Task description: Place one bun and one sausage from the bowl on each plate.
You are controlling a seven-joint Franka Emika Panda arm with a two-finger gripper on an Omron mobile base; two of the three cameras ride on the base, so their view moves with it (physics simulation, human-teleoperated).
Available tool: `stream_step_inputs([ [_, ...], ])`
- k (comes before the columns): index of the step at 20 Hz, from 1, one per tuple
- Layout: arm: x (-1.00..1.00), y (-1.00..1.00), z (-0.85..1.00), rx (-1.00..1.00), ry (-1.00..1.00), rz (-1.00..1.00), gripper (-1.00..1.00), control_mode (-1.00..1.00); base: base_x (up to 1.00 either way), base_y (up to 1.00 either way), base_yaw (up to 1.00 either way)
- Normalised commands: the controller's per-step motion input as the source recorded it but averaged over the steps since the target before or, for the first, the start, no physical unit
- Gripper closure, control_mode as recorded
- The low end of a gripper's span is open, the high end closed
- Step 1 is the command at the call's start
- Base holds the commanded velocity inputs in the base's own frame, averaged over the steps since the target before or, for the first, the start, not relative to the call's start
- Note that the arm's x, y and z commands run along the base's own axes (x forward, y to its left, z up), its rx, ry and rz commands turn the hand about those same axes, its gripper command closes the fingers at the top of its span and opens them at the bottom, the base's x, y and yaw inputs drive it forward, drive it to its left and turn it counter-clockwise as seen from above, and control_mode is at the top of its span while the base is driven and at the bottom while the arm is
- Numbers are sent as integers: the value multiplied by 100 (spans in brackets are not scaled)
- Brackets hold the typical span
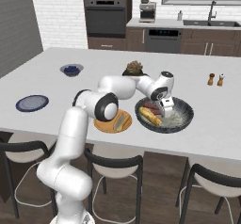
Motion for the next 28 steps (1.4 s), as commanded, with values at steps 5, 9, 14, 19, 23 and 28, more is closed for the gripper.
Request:
stream_step_inputs([
  [5, 12, -2, -13, 0, 0, 0, -100, -100, 0, 0, 0],
  [9, 7, 0, -24, 0, 0, 0, -100, -100, 0, 0, 0],
  [14, 0, 0, -32, 0, 0, 0, -100, -100, 0, 0, 0],
  [19, 0, -36, -47, 0, 0, -2, -100, -100, 0, 0, 0],
  [23, 0, -43, -46, 0, 0, -4, -100, -100, 0, 0, 0],
  [28, -9, -4, -36, 0, 6, -7, -100, -100, 0, 0, 0],
])
